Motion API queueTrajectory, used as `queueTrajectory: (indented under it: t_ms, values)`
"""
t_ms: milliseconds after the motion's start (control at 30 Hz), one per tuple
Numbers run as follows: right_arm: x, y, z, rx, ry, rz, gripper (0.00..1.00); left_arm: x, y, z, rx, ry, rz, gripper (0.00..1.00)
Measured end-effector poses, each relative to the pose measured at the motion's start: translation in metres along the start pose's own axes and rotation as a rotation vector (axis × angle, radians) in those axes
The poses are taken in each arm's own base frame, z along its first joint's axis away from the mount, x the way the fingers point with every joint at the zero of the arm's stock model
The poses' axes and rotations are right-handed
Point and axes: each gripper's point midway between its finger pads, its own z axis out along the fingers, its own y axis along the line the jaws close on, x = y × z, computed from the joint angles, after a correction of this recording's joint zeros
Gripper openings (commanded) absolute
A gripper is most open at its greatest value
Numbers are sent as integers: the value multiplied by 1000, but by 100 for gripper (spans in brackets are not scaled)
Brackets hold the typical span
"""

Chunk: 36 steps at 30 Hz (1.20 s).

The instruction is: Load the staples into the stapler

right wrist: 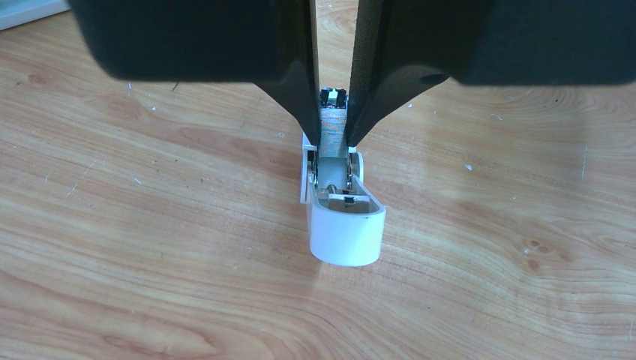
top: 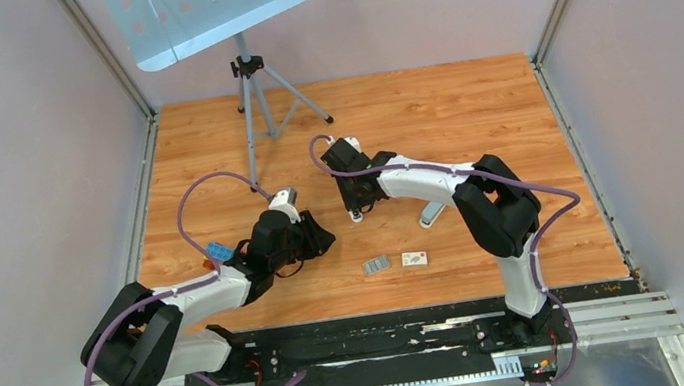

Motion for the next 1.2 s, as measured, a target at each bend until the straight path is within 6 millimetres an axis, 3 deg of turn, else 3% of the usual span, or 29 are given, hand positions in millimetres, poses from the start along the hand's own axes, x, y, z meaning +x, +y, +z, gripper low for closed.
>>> queueTrajectory:
  t_ms: [1200]
  values:
    - [2, 3, -1, -8, 8, 42, 24, -3, -3, -2, 11, -11, 1, 41]
